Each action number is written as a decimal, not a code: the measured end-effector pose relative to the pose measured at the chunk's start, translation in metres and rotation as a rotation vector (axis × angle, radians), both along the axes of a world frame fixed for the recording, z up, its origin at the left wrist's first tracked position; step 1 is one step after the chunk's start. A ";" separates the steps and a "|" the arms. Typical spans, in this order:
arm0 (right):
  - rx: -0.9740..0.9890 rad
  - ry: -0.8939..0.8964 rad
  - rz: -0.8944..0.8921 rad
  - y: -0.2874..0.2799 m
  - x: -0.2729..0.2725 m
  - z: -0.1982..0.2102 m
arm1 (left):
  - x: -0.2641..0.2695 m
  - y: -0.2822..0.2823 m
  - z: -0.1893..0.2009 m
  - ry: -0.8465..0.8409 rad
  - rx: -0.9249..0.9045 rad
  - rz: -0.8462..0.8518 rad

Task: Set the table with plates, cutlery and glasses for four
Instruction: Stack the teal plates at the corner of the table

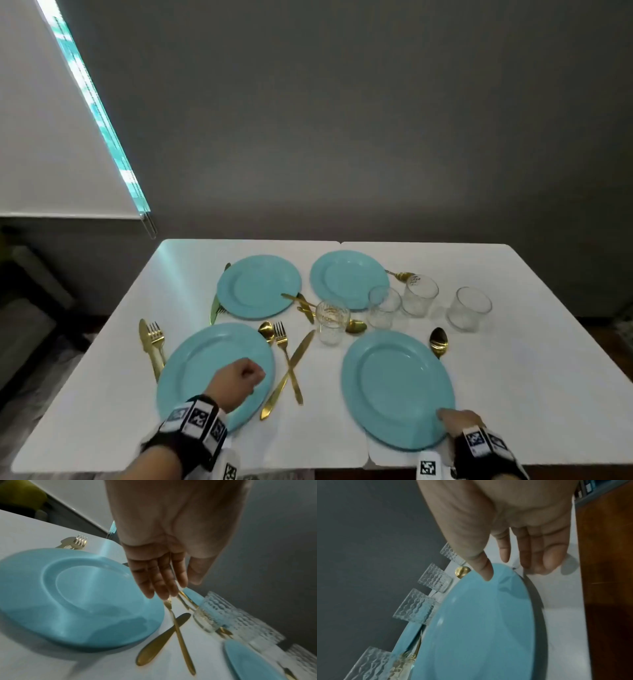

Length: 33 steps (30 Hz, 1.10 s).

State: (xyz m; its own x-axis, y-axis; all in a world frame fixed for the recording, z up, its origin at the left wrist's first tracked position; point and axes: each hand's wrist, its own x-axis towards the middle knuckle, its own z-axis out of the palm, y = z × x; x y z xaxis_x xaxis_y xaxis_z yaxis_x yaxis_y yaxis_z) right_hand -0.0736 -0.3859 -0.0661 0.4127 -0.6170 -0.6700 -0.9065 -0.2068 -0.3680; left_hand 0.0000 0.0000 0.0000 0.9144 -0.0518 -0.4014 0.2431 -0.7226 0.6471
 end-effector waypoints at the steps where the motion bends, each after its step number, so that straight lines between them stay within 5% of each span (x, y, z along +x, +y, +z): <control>1: 0.031 -0.023 -0.024 0.004 0.000 -0.002 | 0.006 -0.001 -0.004 0.007 -0.023 0.043; 7: 0.223 -0.130 -0.175 0.010 -0.002 -0.014 | 0.018 -0.009 -0.010 0.048 -0.039 0.113; 11: 0.178 -0.145 -0.233 -0.005 0.001 -0.036 | 0.025 -0.005 -0.013 0.026 -0.006 0.139; 23: 0.004 -0.506 -0.258 0.026 0.002 0.046 | 0.038 0.077 -0.037 0.121 0.418 0.538; 33: 0.153 -0.776 -0.369 0.063 0.021 0.101 | 0.033 0.103 -0.057 0.215 0.280 0.727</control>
State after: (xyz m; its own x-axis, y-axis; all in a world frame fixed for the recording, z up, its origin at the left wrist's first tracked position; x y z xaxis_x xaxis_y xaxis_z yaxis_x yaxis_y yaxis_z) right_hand -0.0527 -0.3232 0.0353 0.5781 -0.7279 -0.3687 -0.3875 0.1528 -0.9091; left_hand 0.0330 0.1034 -0.0573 0.5817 0.6550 -0.4824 0.8134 -0.4640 0.3508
